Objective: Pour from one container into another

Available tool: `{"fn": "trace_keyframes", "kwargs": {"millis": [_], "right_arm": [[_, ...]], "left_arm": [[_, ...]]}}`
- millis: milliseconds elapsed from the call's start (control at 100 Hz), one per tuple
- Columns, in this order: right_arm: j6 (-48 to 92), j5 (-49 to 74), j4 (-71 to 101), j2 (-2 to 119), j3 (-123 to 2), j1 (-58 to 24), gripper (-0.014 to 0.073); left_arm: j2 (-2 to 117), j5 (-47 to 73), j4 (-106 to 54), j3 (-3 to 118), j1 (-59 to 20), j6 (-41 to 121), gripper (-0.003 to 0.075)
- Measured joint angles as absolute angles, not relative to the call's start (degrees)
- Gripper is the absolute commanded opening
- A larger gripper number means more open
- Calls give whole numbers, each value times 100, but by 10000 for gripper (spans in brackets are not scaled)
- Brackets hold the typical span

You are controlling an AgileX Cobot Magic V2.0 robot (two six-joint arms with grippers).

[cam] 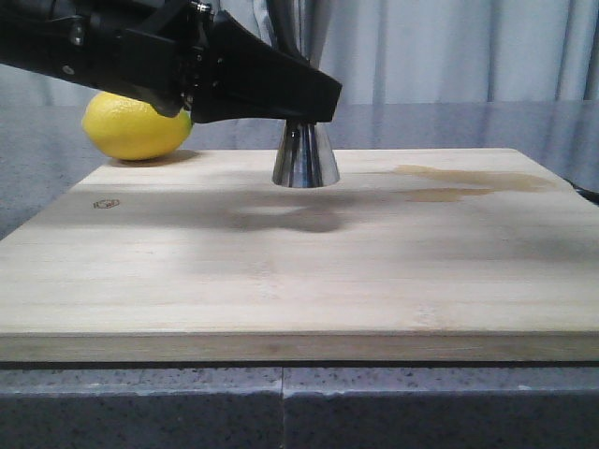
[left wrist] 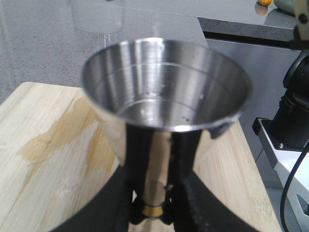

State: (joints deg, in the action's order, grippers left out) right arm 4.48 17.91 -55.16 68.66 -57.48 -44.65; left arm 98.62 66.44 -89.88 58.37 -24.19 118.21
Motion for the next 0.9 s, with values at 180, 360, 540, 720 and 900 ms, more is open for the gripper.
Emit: {"fn": "trace_keyframes", "kwargs": {"millis": [180, 360, 540, 720, 900], "right_arm": [[459, 1836, -5610, 6866, -5748, -4465, 165], [459, 1836, -5658, 6866, -5748, -4465, 165], [459, 1836, -5738, 6866, -5748, -4465, 165], [459, 1836, -5808, 6866, -5748, -4465, 165], [459, 1836, -5879, 6866, -5748, -4465, 165]], "left_arm": [[9862, 6644, -8988, 5837, -2419, 11821, -13], [9862, 6644, -8988, 5837, -2419, 11821, -13], [9862, 6644, -8988, 5837, -2419, 11821, -13], [9862, 6644, -8988, 5837, -2419, 11821, -13], [9862, 6644, -8988, 5837, -2419, 11821, -13]]}}
